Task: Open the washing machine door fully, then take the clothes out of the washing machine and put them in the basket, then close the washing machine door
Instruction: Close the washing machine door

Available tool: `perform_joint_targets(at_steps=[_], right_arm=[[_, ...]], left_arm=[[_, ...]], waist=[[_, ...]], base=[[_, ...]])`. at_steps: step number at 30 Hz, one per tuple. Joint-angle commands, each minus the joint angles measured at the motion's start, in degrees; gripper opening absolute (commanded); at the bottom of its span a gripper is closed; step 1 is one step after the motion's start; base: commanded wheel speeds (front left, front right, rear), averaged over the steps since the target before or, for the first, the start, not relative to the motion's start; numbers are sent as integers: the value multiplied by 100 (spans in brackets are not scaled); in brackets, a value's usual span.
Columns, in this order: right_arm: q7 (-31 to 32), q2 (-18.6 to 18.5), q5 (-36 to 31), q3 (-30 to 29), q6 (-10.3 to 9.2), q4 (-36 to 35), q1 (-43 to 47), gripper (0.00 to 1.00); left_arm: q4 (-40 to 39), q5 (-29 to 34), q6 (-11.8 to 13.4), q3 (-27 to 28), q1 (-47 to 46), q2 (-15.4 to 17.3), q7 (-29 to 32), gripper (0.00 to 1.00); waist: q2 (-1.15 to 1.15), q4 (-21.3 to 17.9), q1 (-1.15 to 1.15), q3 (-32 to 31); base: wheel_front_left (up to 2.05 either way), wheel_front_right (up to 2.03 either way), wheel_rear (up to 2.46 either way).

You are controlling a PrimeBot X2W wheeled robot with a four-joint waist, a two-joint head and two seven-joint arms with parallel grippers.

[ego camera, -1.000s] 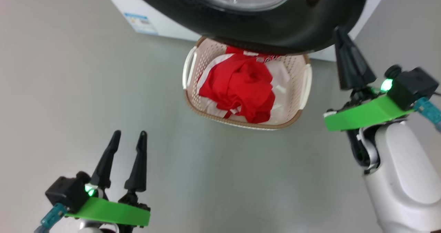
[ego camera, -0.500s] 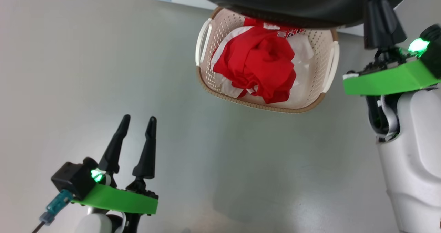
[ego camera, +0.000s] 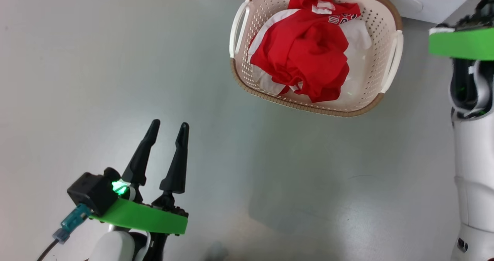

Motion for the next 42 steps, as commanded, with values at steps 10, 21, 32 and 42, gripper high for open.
perform_joint_targets(at_steps=[10, 21, 32, 42], right_arm=[[-31, 89, -82, -169, 18, -340, -499, 0], [-31, 89, -95, -121, 18, -346, -773, 0], [-31, 89, -110, 259, 18, -55, 116, 26], [-31, 89, 126, 576, 18, 142, 916, 100]], left_arm=[[-156, -74, 3, 99, -119, 137, -29, 100], [-154, -112, 3, 39, -268, 167, -29, 100], [-90, -36, 3, 181, -224, 192, -29, 100], [-75, 96, 3, 365, -57, 313, -29, 100]], waist=[[0, 100, 0, 178], [0, 110, 0, 320], [0, -58, 0, -10], [0, -394, 0, -481]], base=[[0, 0, 0], [0, 0, 0], [0, 0, 0], [0, 0, 0]])
